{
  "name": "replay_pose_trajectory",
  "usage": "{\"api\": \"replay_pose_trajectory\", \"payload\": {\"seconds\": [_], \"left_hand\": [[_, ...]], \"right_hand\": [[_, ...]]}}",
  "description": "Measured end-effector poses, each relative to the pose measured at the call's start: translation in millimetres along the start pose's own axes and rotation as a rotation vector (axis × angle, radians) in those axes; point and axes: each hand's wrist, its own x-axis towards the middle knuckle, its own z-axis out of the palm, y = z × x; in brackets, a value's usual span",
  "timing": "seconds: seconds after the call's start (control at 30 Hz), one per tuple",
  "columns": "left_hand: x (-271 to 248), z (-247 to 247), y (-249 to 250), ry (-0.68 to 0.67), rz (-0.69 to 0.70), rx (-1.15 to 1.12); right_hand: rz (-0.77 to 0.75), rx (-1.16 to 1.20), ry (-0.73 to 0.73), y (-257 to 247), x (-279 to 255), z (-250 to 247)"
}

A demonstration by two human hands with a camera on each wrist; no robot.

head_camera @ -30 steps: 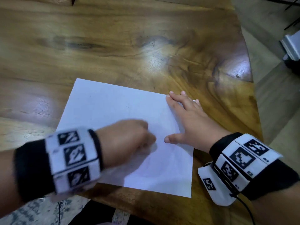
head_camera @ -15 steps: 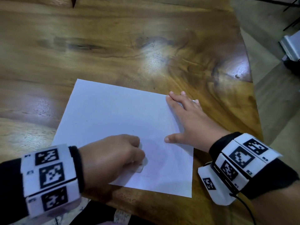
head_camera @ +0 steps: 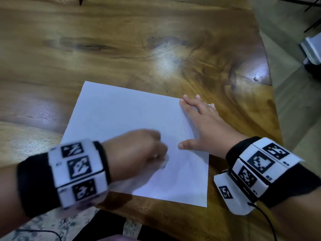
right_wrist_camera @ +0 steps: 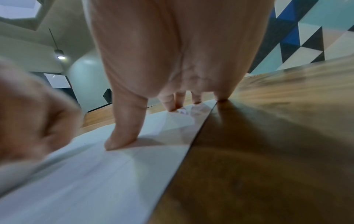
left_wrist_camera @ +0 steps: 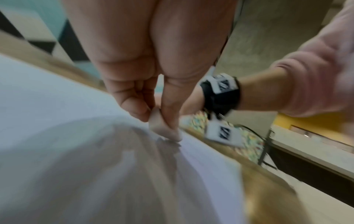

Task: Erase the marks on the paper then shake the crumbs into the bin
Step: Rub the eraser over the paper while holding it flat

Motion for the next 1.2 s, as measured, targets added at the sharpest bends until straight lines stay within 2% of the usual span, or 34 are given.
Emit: {"api": "replay_pose_trajectory", "payload": {"seconds": [0.03,0.1,0.13,0.23,0.3,0.4,0.47,0.53,0.57,0.63,0.7,0.8,0.93,1.07,1.1,1.17,1.2], "left_hand": [[12,-3,1,0.085,-0.006,-0.012],[18,0,0,0.127,-0.004,0.007],[11,3,0,0.110,0.015,-0.008],[-27,13,9,-0.116,0.026,0.000],[-37,13,8,-0.125,0.015,0.015],[-19,6,7,-0.062,0.063,-0.032],[4,6,11,0.045,0.099,0.002],[12,11,9,0.084,0.026,-0.015],[7,13,8,0.066,0.018,-0.031],[-7,14,12,-0.096,0.025,-0.027],[-24,16,9,-0.156,-0.042,-0.025],[-14,10,10,-0.176,0.043,0.009],[6,2,9,-0.049,0.087,0.105],[-24,13,2,-0.182,0.070,0.057],[-29,14,-5,-0.161,0.045,0.060],[-30,14,-16,0.024,-0.053,-0.103],[-24,11,-19,0.049,-0.028,-0.074]], "right_hand": [[0.003,0.000,0.000,0,0,0],[0.004,0.000,-0.001,0,1,0],[0.002,0.000,0.000,1,1,0],[-0.001,0.008,0.000,1,0,-1],[-0.001,0.009,0.002,1,-1,-1],[0.001,-0.001,0.003,0,1,0],[0.003,-0.010,0.006,1,1,0],[0.004,-0.011,0.007,1,1,0],[0.002,-0.009,0.006,1,1,0],[-0.001,-0.003,0.003,1,0,-1],[-0.003,-0.004,0.000,1,0,-1],[0.000,-0.004,-0.005,1,0,0],[-0.001,-0.010,0.001,1,0,0],[-0.006,0.007,-0.001,2,0,0],[-0.007,0.008,0.000,2,0,1],[-0.006,0.004,0.004,3,0,1],[-0.005,0.004,0.005,3,0,1]]}}
